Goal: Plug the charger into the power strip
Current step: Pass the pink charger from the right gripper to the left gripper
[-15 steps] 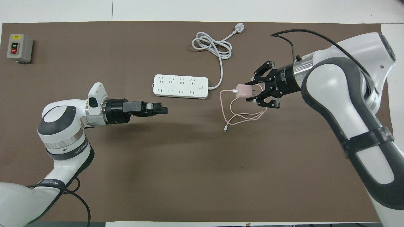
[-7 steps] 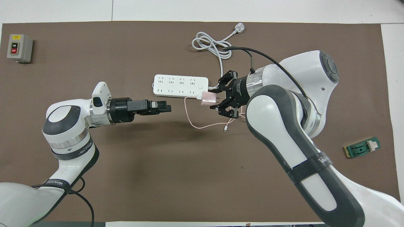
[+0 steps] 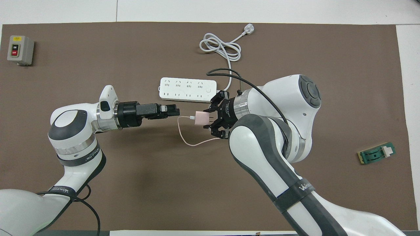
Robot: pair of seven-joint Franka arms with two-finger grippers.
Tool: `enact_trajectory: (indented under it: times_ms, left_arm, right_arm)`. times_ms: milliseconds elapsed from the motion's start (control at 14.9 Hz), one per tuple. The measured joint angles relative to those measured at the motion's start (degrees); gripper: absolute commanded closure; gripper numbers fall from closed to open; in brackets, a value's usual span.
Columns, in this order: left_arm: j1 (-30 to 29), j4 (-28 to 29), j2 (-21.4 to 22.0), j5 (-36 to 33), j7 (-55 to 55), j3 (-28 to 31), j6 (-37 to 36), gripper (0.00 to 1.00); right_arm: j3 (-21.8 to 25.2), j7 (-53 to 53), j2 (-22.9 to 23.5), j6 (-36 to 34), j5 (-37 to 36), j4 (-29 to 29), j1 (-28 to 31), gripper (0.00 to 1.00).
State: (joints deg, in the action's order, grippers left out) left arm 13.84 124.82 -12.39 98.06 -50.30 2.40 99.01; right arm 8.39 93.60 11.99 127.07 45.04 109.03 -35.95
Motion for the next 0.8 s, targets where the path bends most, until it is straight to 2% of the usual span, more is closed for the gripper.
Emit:
enact_trajectory:
  times_ms: [268,804]
  left_arm:
    - [0.24,-0.02,-0.08,0.02,-0.24,0.00,0.43,0.00]
    - [1.03,-0.02,-0.28,0.02,-1.51,-0.05,2.35,0.00]
  right_arm:
    - [0.00,0.00,-0.57,0.87,0.00,0.60,-0.95,1.00]
    - [-0.01,0.00,-0.60,9.01,0.00,0.63,-2.31,1.00]
